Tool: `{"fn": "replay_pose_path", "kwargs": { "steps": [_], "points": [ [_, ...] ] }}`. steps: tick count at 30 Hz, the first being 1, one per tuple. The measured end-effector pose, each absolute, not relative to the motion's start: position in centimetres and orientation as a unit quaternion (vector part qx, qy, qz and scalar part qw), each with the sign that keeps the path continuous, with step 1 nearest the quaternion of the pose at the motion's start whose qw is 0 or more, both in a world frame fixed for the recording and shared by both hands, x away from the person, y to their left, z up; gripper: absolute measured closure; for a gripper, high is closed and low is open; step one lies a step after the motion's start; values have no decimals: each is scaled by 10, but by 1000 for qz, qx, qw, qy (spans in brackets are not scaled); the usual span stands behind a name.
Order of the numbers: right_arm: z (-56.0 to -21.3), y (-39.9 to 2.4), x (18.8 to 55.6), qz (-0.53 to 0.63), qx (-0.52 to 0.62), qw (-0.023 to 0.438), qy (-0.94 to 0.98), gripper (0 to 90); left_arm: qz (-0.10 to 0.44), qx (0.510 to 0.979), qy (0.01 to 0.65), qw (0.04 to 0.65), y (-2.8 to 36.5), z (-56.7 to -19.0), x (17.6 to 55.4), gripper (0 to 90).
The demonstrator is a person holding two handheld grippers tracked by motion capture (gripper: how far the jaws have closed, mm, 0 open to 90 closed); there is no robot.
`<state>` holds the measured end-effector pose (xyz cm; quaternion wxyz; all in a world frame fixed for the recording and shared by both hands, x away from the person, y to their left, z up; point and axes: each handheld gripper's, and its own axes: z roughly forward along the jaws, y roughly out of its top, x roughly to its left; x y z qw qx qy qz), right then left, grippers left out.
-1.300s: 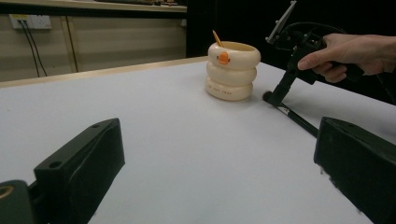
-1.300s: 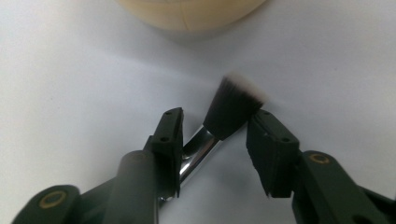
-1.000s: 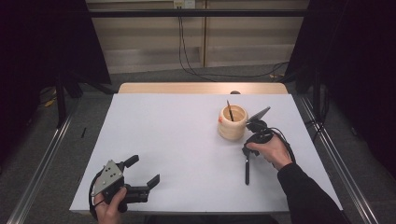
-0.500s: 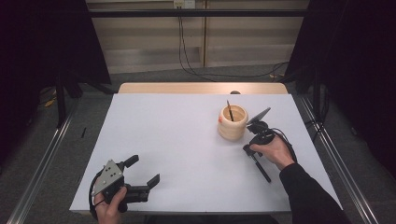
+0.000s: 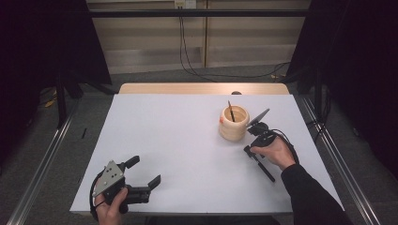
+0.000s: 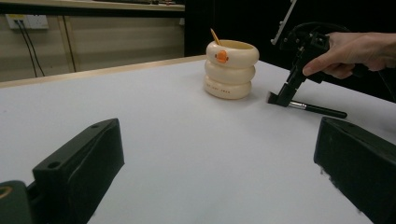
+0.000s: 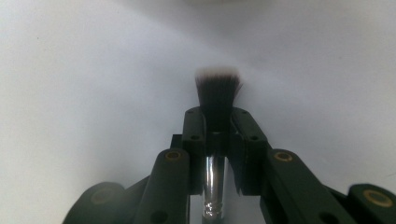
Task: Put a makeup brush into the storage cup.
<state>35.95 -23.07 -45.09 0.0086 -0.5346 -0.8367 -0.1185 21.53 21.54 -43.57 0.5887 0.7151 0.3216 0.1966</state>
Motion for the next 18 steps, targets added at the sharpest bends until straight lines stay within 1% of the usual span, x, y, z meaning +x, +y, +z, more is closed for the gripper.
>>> {"fn": "replay_pose_path", "kwargs": {
  "steps": [4, 18],
  "points": [
    [-451, -228, 358, -117, -528, -1, -841, 782, 193, 715, 320, 591, 215, -436, 216, 14],
    [-446, -238, 354, -147, -526, 5, -838, 782, 197, 713, 325, 590, 216, -436, 216, 15]
  ]
}}
